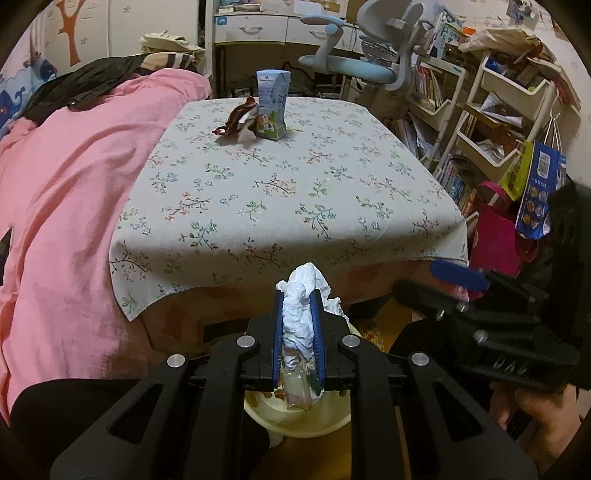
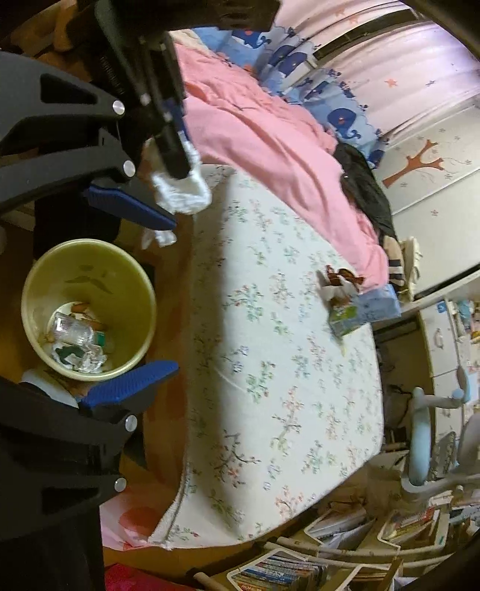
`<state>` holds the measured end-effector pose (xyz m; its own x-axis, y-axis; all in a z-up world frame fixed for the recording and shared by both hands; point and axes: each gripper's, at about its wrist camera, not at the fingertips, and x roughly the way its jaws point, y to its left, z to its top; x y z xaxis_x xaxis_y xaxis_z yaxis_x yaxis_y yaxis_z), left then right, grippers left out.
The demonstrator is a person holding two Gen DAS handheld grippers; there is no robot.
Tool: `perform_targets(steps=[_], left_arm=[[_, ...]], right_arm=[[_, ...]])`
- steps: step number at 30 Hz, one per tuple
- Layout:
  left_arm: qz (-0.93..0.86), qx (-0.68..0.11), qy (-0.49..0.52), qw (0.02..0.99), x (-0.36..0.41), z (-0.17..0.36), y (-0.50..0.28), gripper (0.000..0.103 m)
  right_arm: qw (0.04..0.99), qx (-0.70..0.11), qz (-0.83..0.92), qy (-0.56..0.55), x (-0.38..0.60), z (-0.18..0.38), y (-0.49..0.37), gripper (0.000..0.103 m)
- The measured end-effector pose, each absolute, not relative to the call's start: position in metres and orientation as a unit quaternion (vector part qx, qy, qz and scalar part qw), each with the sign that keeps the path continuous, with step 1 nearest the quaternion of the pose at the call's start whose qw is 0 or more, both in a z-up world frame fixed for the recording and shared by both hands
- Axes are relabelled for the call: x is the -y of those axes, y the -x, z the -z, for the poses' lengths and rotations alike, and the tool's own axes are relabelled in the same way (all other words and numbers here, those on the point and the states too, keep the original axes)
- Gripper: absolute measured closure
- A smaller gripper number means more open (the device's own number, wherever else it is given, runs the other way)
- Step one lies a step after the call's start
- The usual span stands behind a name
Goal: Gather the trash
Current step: 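Open both tools over the bin to drop the tissue and green pouch, then raise both open tools back over the table toward the carton and wrapper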
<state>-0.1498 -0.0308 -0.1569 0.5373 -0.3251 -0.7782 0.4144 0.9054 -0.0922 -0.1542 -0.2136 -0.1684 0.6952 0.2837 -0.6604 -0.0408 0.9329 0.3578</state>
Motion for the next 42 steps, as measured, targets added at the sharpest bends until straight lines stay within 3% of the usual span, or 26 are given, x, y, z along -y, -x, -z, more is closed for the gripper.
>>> perform_targets(steps=[4,9,21,42], left_arm=[[0.209,-0.442,-0.063,0.87,0.035,0.162,0.153,0.086],[0.197,-0.444,-0.067,0.872,0.034,0.164,0.155,0.054],[0.16,-0.398,-0.065,0.901,0.027,0.144,0.156,0.025],[0.122,-0.366,-0.045,0.922,0.013,0.129,0.141,0.014]], right_arm=[[0.92,-0.345,-0.08,-0.165,0.219,0.158,0.158,0.026],[0.929,-0.323,-0.065,-0.17,0.224,0.152,0.16,0.019],[0.935,-0.313,-0.056,-0.16,0.221,0.15,0.162,0.015],[0.937,-0.311,-0.044,-0.155,0.221,0.151,0.16,0.01]])
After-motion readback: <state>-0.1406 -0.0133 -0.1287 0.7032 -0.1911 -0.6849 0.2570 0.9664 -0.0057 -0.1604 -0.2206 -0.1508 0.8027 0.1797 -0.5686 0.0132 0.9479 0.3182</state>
